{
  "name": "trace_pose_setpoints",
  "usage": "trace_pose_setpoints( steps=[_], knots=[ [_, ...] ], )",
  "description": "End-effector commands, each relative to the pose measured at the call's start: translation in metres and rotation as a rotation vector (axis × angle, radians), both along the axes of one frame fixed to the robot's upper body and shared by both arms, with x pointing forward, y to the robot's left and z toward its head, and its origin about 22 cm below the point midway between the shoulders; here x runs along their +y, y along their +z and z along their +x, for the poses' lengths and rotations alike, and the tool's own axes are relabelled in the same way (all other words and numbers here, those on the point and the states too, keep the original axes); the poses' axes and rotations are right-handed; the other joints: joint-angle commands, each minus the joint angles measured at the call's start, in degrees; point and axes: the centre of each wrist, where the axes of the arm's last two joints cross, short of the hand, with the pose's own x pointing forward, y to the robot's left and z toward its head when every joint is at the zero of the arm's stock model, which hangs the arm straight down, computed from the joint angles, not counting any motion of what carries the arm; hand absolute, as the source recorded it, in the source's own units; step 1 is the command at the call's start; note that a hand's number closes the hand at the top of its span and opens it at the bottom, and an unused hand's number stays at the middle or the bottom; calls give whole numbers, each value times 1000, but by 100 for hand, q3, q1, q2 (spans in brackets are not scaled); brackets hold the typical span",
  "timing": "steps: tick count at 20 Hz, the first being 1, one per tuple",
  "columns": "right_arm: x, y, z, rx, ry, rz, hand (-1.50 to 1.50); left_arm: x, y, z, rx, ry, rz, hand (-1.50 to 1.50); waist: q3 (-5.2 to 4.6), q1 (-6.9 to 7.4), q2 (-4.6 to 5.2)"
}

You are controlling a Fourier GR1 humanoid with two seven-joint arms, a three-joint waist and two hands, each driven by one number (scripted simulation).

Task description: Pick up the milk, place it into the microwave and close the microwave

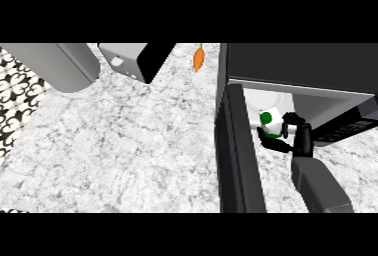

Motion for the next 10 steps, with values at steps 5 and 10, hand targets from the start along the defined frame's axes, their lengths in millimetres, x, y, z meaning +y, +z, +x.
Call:
trace_pose_setpoints(
  steps=[5, 10],
  knots=[
    [-37, 79, 60, -56, -42, -108, 150, 4, 4, 6, -12, -6, 23, -150, 81, 432, 271],
    [-33, 80, 60, -80, -62, -105, 150, 6, 4, 9, -2, -16, 42, -150, 79, 517, 279]
  ],
)
